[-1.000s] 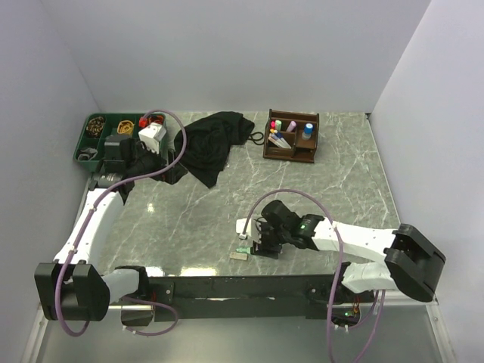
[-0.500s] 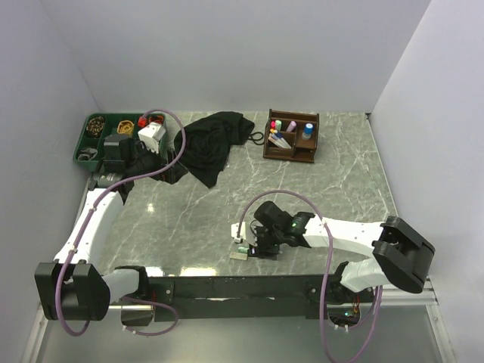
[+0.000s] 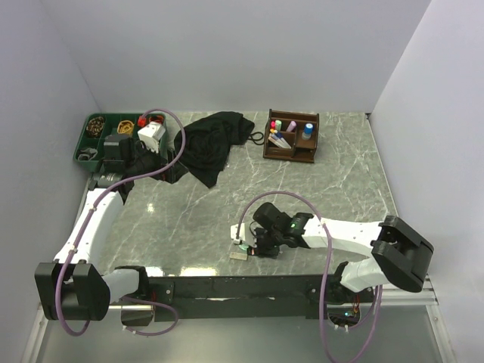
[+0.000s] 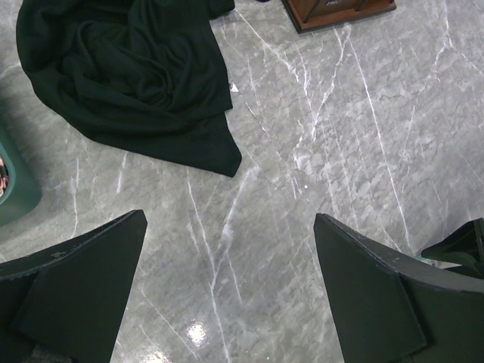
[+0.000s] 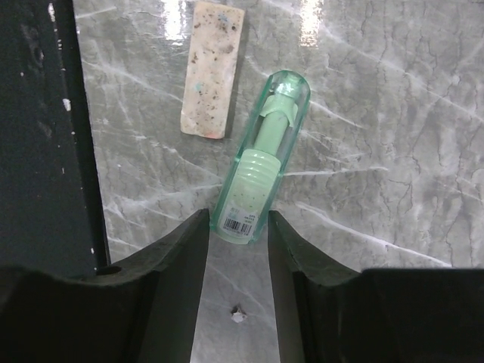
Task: Sort the stationery into containers
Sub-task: Pick up the stationery from the center of the board, then place the stationery in the storage box.
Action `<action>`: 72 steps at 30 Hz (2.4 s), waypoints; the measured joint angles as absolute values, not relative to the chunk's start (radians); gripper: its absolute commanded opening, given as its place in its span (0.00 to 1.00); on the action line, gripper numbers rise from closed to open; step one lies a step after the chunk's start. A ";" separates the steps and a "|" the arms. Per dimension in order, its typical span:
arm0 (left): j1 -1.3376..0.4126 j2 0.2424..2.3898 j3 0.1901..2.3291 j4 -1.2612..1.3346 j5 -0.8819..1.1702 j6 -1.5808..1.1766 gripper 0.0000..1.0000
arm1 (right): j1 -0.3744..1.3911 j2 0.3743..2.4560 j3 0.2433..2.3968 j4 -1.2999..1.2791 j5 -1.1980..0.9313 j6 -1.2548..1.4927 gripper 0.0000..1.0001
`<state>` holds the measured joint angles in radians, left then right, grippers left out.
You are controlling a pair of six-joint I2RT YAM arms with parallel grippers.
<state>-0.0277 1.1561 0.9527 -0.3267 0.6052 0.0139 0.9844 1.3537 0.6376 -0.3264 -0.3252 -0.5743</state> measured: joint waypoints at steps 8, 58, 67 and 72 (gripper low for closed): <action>-0.027 1.156 0.952 -0.317 0.605 0.014 0.99 | 1.010 1.362 0.622 -0.296 -0.271 -0.492 0.52; -0.047 1.523 1.252 -0.366 0.601 0.017 0.99 | 0.126 1.687 1.141 -0.334 -0.149 0.200 0.00; -0.047 1.569 1.287 -0.368 0.596 0.020 0.99 | 0.126 1.824 1.271 -0.312 -0.094 0.171 0.00; -0.052 1.596 1.301 -0.373 0.596 0.023 0.99 | 0.126 1.858 1.294 -0.295 -0.082 0.154 0.00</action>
<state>-0.0517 1.5963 1.3006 -0.3729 0.5957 0.0231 0.1265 1.8584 1.2942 -0.2951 -0.0818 0.1535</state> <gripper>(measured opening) 0.995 0.369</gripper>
